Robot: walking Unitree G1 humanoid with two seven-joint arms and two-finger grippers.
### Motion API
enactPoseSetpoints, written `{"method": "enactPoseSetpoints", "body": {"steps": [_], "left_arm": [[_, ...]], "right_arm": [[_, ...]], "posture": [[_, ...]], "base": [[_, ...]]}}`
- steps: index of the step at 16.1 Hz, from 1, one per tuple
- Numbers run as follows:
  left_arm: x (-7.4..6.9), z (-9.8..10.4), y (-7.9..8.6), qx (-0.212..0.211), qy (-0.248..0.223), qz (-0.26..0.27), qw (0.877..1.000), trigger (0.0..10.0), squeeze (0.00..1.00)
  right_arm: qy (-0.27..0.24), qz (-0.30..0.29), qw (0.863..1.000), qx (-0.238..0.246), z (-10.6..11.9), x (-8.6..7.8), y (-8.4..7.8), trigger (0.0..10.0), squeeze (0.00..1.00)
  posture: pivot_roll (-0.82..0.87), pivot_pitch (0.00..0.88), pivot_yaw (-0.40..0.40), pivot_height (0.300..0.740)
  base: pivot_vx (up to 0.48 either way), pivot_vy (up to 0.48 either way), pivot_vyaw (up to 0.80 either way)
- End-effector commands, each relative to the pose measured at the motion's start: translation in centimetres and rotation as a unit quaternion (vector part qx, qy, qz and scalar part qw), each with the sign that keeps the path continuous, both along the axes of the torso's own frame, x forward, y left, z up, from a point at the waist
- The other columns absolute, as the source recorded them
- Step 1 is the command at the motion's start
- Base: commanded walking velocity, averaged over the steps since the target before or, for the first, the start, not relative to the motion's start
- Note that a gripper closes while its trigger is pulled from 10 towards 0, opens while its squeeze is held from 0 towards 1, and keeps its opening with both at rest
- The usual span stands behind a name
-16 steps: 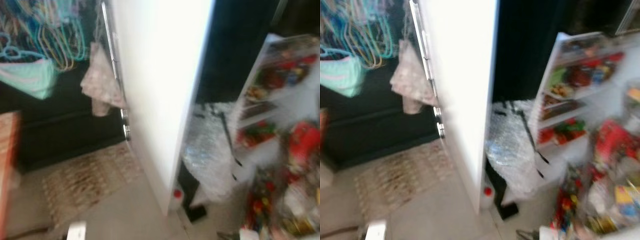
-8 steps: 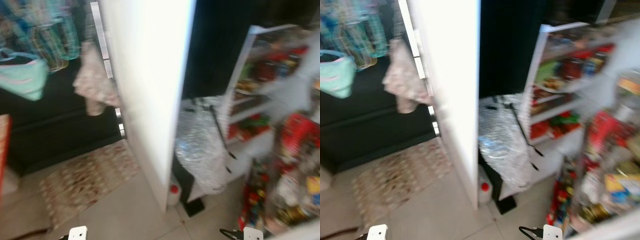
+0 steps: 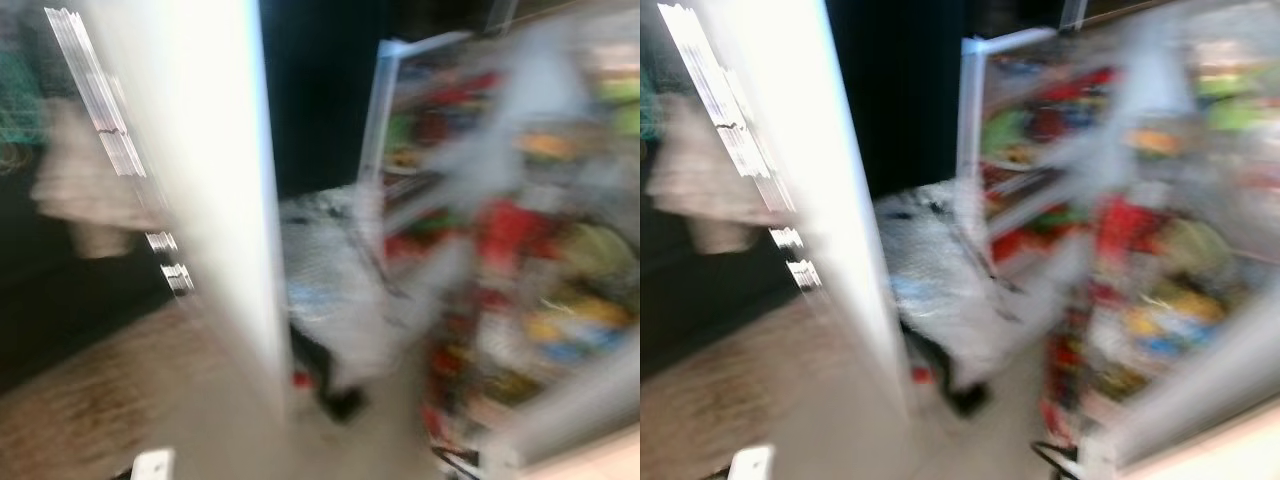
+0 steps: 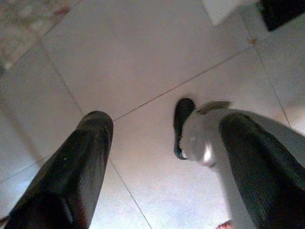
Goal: Restocking fridge
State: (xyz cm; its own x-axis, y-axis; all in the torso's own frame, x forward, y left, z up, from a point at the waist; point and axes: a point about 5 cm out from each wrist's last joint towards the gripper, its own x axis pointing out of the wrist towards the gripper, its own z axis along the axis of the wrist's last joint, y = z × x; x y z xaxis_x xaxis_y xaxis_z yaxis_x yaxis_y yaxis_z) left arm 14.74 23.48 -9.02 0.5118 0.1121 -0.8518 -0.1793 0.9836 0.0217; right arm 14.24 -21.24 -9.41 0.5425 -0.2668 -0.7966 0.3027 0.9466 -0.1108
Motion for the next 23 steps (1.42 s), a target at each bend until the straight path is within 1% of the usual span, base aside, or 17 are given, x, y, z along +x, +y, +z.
{"method": "enactPoseSetpoints", "body": {"steps": [1, 3, 4, 5, 6, 7, 8, 9, 10, 12, 14, 15, 16, 17, 21, 22, 23], "left_arm": [[-0.4, -0.2, -0.1, 0.003, 0.010, -0.003, 1.000, 10.0, 0.00], [-0.4, -0.2, -0.1, 0.004, 0.012, -0.005, 1.000, 10.0, 0.00], [-0.4, -0.2, -0.1, 0.004, 0.013, -0.007, 1.000, 10.0, 0.00], [-0.4, -0.2, -0.1, 0.005, 0.013, -0.007, 1.000, 10.0, 0.00], [-0.4, -0.2, -0.1, 0.005, 0.012, -0.006, 1.000, 10.0, 0.00], [-0.4, -0.2, -0.1, 0.005, 0.012, -0.006, 1.000, 10.0, 0.00], [-0.4, -0.2, -0.1, 0.005, 0.011, -0.006, 1.000, 10.0, 0.00], [-0.4, -0.2, -0.1, 0.004, 0.010, -0.005, 1.000, 10.0, 0.00], [-0.4, -0.2, -0.1, 0.003, 0.010, -0.005, 1.000, 10.0, 0.00], [-0.4, -0.2, -0.1, 0.002, 0.009, -0.004, 1.000, 10.0, 0.00], [-0.4, -0.2, -0.2, 0.002, 0.008, -0.004, 1.000, 10.0, 0.00], [-0.4, -0.2, -0.1, 0.001, 0.007, -0.003, 1.000, 10.0, 0.00], [-0.4, -0.2, -0.1, 0.000, 0.006, -0.002, 1.000, 10.0, 0.00], [-0.4, -0.2, -0.1, -0.001, 0.005, -0.001, 1.000, 10.0, 0.00], [-0.3, -0.2, -0.1, -0.005, 0.002, 0.002, 1.000, 10.0, 0.00], [-0.3, -0.1, -0.1, -0.006, 0.001, 0.003, 1.000, 10.0, 0.00], [-0.3, -0.1, -0.1, -0.005, 0.000, 0.003, 1.000, 10.0, 0.00]], "right_arm": [[0.007, -0.003, 1.000, -0.002, -0.1, -0.5, -0.3, 10.0, 0.00], [0.003, -0.006, 1.000, -0.004, -0.2, -0.7, -0.2, 10.0, 0.00], [0.004, -0.013, 1.000, -0.021, -0.2, -1.0, -0.4, 10.0, 0.00], [0.007, -0.056, 0.998, -0.043, -0.2, -1.6, -1.2, 10.0, 0.00], [-0.008, -0.112, 0.989, -0.098, 0.5, -1.9, -3.0, 10.0, 0.00], [-0.031, -0.146, 0.977, -0.150, 1.4, -1.8, -4.7, 10.0, 0.00], [-0.064, -0.169, 0.963, -0.200, 2.6, -1.2, -6.2, 10.0, 0.00], [-0.095, -0.203, 0.939, -0.261, 4.5, -0.4, -8.6, 10.0, 0.00], [-0.102, -0.219, 0.929, -0.280, 5.1, -0.3, -9.6, 10.0, 0.00], [-0.121, -0.237, 0.913, -0.308, 6.1, 0.1, -10.5, 10.0, 0.00], [-0.134, -0.247, 0.908, -0.310, 6.3, 0.1, -10.4, 10.0, 0.00], [-0.151, -0.226, 0.917, -0.293, 6.4, 0.8, -9.9, 10.0, 0.00], [-0.156, -0.211, 0.909, -0.323, 6.8, 1.2, -9.8, 10.0, 0.00], [-0.155, -0.226, 0.902, -0.334, 7.0, 1.0, -10.0, 10.0, 0.00], [-0.195, -0.255, 0.878, -0.355, 8.7, 1.3, -11.9, 10.0, 0.00], [-0.205, -0.259, 0.874, -0.355, 9.1, 1.4, -12.2, 10.0, 0.00], [-0.237, -0.249, 0.885, -0.313, 9.3, 2.5, -11.8, 10.0, 0.00]], "posture": [[-0.14, 0.032, 0.009, 0.740], [-0.14, 0.033, 0.011, 0.740], [-0.15, 0.033, 0.011, 0.740], [-0.14, 0.034, 0.011, 0.740], [-0.15, 0.034, 0.012, 0.740], [-0.15, 0.034, 0.013, 0.740], [-0.15, 0.031, 0.012, 0.740], [-0.15, 0.029, 0.011, 0.740], [-0.15, 0.029, 0.010, 0.740], [-0.15, 0.028, 0.011, 0.740], [-0.15, 0.024, 0.014, 0.740], [-0.16, 0.023, 0.015, 0.740], [-0.15, 0.019, 0.015, 0.740], [-0.15, 0.018, 0.016, 0.740], [-0.16, 0.026, 0.017, 0.740], [-0.15, 0.028, 0.018, 0.740], [-0.15, 0.030, 0.018, 0.740]], "base": [[0.000, 0.000, -0.76], [0.000, 0.000, -0.38], [0.000, 0.000, 0.00], [0.000, 0.000, 0.00], [0.000, 0.000, 0.00], [0.000, 0.000, 0.00], [0.000, 0.000, 0.00], [0.000, 0.000, 0.00], [0.000, 0.000, 0.00], [0.000, 0.000, 0.00], [0.000, 0.000, 0.00], [0.000, 0.000, 0.00], [0.000, 0.000, 0.00], [0.000, 0.000, 0.00], [0.000, 0.000, 0.00], [0.000, 0.000, 0.00], [0.000, 0.000, 0.00]]}}
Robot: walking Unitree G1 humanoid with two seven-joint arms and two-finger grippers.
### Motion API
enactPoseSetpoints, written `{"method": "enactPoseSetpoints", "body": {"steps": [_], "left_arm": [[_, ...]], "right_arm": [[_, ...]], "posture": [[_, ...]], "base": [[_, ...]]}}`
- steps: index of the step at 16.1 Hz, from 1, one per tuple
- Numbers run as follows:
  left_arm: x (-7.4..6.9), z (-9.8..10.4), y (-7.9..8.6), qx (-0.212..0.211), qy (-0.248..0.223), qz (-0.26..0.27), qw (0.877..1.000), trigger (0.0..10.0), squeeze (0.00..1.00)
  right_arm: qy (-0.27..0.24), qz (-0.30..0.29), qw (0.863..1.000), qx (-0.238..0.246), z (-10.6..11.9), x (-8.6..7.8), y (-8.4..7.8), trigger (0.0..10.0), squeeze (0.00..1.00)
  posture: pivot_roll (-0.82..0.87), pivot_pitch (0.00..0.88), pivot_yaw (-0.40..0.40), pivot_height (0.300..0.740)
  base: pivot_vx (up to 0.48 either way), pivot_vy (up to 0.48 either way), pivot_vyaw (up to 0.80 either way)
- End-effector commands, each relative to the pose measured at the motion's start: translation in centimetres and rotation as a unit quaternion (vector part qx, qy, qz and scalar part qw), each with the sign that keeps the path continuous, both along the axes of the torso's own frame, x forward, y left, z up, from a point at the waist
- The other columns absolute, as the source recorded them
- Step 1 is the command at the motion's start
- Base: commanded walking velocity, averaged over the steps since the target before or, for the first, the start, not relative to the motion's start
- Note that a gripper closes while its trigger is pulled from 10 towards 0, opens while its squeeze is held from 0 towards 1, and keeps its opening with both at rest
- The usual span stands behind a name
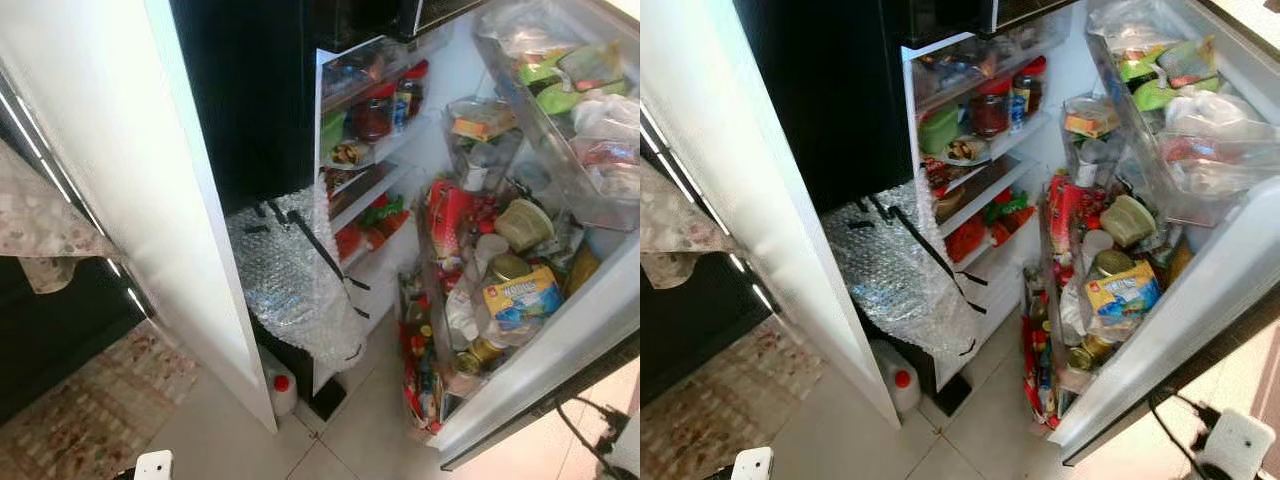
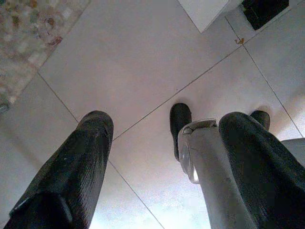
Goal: Restocking fridge
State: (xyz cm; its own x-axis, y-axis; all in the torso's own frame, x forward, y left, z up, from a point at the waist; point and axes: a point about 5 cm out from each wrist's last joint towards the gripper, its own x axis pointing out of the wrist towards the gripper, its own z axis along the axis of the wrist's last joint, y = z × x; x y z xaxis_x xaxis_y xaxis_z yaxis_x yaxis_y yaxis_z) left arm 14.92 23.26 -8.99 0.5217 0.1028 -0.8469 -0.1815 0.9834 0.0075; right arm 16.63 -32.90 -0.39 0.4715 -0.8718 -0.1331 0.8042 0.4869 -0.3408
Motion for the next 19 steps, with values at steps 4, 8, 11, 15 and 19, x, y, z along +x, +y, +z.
{"method": "enactPoseSetpoints", "body": {"steps": [4, 8, 11, 15, 19], "left_arm": [[-0.5, -0.2, 0.1, -0.001, 0.004, 0.002, 1.000, 10.0, 0.00], [-0.5, -0.1, 0.1, 0.000, 0.005, -0.001, 1.000, 10.0, 0.00], [-0.5, -0.1, 0.1, 0.001, 0.005, -0.002, 1.000, 10.0, 0.00], [-0.5, -0.2, 0.1, 0.000, 0.006, -0.005, 1.000, 10.0, 0.00], [-0.5, -0.2, 0.0, 0.000, 0.007, -0.007, 1.000, 10.0, 0.00]], "right_arm": [[-0.022, 0.059, 0.998, 0.027, -0.2, 1.7, 1.9, 10.0, 0.00], [-0.032, 0.127, 0.988, 0.088, -0.9, 2.7, 3.4, 10.0, 0.00], [-0.040, 0.213, 0.967, 0.133, -1.4, 4.0, 6.1, 10.0, 0.00], [-0.026, 0.304, 0.934, 0.186, -2.4, 4.3, 8.6, 10.0, 0.00], [-0.012, 0.413, 0.871, 0.267, -3.6, 4.1, 12.2, 10.0, 0.00]], "posture": [[-0.15, 0.034, 0.018, 0.740], [-0.15, 0.033, 0.016, 0.740], [-0.15, 0.033, 0.016, 0.740], [-0.15, 0.032, 0.016, 0.740], [-0.15, 0.028, 0.015, 0.740]], "base": [[0.000, 0.000, 0.00], [0.000, 0.000, 0.00], [0.000, 0.000, 0.00], [0.000, 0.000, 0.00], [0.000, 0.000, 0.00]]}}
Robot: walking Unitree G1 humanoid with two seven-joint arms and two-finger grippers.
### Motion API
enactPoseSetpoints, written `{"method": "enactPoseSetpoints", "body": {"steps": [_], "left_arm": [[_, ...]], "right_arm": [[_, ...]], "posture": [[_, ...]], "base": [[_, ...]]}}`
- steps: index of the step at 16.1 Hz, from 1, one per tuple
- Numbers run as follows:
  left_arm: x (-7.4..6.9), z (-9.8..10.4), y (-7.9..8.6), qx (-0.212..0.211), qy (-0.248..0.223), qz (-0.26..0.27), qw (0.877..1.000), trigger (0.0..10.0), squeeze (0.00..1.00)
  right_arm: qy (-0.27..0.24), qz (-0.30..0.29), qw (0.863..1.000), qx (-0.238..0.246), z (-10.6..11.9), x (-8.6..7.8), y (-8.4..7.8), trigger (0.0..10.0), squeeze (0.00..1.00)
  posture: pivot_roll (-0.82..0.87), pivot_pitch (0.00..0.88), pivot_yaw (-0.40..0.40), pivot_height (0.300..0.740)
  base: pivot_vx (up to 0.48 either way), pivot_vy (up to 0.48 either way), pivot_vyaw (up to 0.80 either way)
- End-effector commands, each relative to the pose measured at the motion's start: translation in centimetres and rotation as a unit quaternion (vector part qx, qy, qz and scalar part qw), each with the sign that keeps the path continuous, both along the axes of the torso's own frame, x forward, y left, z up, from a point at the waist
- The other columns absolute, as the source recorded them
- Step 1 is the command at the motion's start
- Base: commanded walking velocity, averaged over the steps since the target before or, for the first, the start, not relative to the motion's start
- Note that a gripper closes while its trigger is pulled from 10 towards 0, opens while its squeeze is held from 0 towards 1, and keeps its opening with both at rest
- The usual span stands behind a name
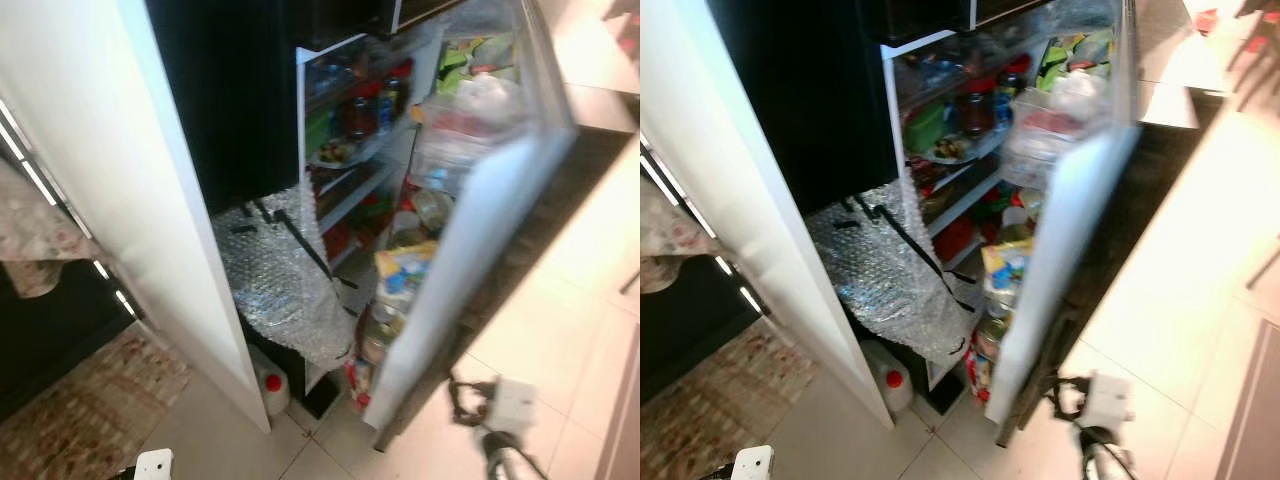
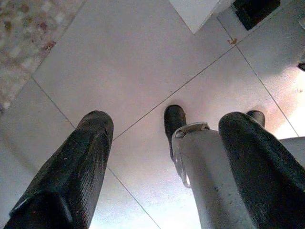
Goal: Restocking fridge
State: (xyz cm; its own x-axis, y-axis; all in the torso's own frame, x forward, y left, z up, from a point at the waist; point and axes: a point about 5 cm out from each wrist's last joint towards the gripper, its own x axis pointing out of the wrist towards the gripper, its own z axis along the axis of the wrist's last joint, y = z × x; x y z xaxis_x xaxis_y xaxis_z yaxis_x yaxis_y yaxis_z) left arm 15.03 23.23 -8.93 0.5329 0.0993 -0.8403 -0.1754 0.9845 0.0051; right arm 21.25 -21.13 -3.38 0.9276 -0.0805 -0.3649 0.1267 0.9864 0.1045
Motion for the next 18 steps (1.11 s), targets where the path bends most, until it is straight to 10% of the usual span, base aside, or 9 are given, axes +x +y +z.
{"method": "enactPoseSetpoints", "body": {"steps": [1, 11, 18], "left_arm": [[-0.6, -0.2, 0.1, 0.000, 0.013, -0.004, 1.000, 10.0, 0.00], [-0.6, -0.2, 0.1, 0.000, 0.015, -0.008, 1.000, 10.0, 0.00], [-0.5, -0.2, 0.1, 0.005, 0.016, -0.018, 1.000, 10.0, 0.00]], "right_arm": [[0.016, 0.019, 1.000, 0.018, -0.6, -0.5, 0.6, 10.0, 0.00], [0.013, -0.009, 1.000, -0.002, 0.0, -0.1, -1.5, 10.0, 0.00], [-0.098, 0.094, 0.991, -0.016, 6.0, 6.4, -1.9, 10.0, 0.00]], "posture": [[-0.15, 0.028, 0.015, 0.740], [-0.16, 0.020, 0.017, 0.740], [-0.16, 0.041, 0.022, 0.740]], "base": [[0.000, 0.000, 0.00], [0.000, 0.000, 0.00], [0.000, 0.000, 0.00]]}}
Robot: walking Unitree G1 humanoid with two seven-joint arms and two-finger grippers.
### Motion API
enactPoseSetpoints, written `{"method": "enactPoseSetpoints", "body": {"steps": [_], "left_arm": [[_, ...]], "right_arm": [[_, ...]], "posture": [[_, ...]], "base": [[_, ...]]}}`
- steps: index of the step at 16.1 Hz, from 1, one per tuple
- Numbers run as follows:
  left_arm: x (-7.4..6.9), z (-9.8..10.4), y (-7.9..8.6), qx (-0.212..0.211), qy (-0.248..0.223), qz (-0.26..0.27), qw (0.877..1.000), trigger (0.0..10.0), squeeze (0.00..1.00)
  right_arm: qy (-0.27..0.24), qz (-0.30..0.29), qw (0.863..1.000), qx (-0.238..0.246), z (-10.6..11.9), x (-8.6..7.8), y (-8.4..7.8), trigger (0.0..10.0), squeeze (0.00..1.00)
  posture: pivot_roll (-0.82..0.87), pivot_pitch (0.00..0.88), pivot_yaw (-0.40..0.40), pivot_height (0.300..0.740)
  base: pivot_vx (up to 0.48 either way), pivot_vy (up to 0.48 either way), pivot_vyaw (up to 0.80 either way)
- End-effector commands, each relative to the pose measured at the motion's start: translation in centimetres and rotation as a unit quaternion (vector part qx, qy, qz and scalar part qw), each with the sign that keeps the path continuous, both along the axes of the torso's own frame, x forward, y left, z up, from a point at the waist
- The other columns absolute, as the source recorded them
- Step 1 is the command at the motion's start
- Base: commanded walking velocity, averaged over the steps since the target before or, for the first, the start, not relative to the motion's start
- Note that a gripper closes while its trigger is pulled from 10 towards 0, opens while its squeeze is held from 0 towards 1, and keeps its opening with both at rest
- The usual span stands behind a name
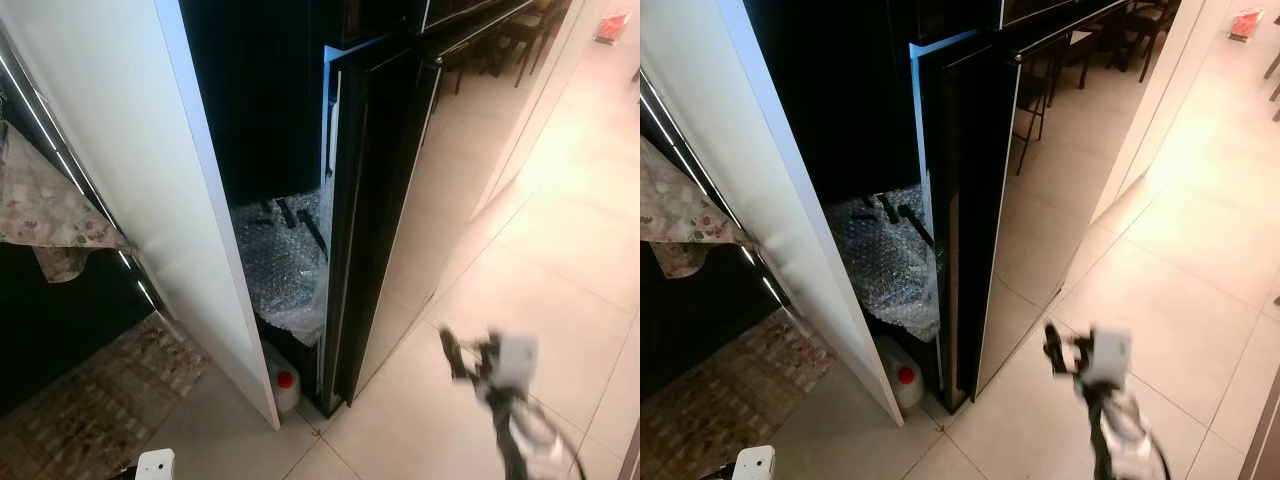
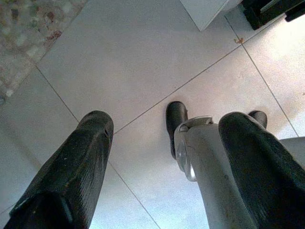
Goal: Restocking fridge
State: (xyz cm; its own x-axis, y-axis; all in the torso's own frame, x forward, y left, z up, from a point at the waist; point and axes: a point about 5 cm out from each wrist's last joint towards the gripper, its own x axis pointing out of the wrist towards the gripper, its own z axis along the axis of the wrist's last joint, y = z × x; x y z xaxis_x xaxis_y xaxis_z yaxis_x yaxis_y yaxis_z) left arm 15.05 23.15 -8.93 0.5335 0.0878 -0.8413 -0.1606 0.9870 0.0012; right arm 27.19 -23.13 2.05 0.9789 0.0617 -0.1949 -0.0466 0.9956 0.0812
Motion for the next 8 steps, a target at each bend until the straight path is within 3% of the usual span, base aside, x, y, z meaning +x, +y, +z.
{"method": "enactPoseSetpoints", "body": {"steps": [1, 5, 6, 8], "left_arm": [[-0.5, -0.2, 0.2, 0.007, 0.015, -0.011, 1.000, 10.0, 0.00], [-0.4, -0.1, 0.2, 0.008, 0.014, -0.012, 1.000, 10.0, 0.00], [-0.4, -0.1, 0.2, 0.009, 0.014, -0.013, 1.000, 10.0, 0.00], [-0.3, -0.1, 0.2, 0.010, 0.012, -0.012, 1.000, 10.0, 0.00]], "right_arm": [[-0.016, 0.028, 0.999, 0.002, 1.0, 0.8, 0.2, 10.0, 0.00], [-0.037, 0.147, 0.988, 0.031, 3.3, 2.1, 0.6, 10.0, 0.00], [-0.032, 0.214, 0.975, 0.052, 4.2, 2.4, 1.1, 10.0, 0.00], [-0.022, 0.275, 0.960, 0.054, 4.8, 2.8, 1.7, 10.0, 0.00]], "posture": [[-0.16, 0.043, 0.022, 0.740], [-0.16, 0.052, 0.025, 0.740], [-0.15, 0.056, 0.025, 0.740], [-0.15, 0.062, 0.025, 0.740]], "base": [[0.000, 0.000, 0.00], [0.000, 0.000, 0.00], [0.000, 0.000, 0.00], [0.000, 0.000, 0.00]]}}
